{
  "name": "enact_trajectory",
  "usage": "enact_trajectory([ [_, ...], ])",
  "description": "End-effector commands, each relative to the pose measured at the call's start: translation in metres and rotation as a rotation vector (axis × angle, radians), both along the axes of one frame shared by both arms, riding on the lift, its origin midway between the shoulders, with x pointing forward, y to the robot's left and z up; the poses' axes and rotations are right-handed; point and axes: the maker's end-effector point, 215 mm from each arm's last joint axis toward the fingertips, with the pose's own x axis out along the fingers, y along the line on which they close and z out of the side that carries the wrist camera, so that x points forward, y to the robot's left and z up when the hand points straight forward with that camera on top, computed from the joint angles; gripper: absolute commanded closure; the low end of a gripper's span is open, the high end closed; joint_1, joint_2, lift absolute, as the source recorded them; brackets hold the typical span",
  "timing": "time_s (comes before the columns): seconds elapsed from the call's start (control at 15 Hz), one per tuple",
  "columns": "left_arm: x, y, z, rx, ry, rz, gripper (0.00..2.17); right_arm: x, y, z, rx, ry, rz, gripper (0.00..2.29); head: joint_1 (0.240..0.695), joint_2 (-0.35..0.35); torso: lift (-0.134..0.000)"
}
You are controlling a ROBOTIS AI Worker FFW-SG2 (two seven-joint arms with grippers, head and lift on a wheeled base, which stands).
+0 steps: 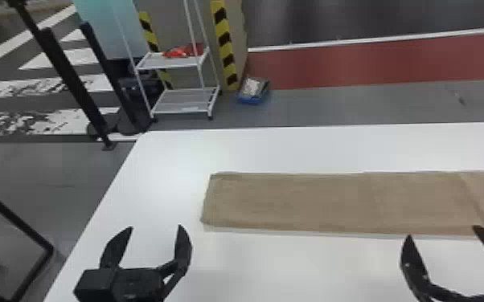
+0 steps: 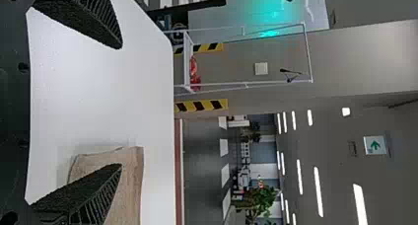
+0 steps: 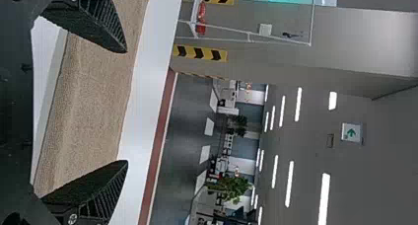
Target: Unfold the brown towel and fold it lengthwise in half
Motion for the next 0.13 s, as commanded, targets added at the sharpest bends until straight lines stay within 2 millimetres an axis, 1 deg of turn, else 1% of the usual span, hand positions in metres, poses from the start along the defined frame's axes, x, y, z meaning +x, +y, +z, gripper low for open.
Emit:
enact_trajectory([
  [0.0,-0.0004,-0.0001,0.0002,0.0,0.0,0.0,0.01,0.0006,0.0,0.0007,0.015,0.0,-0.006,0.08,0.695,0.244,-0.119],
  [0.07,-0.0015,-0.0001,-0.0009,0.0,0.003,0.0,0.01,0.0006,0.0,0.0007,0.015,0.0,-0.006,0.08,0.695,0.243,-0.119],
])
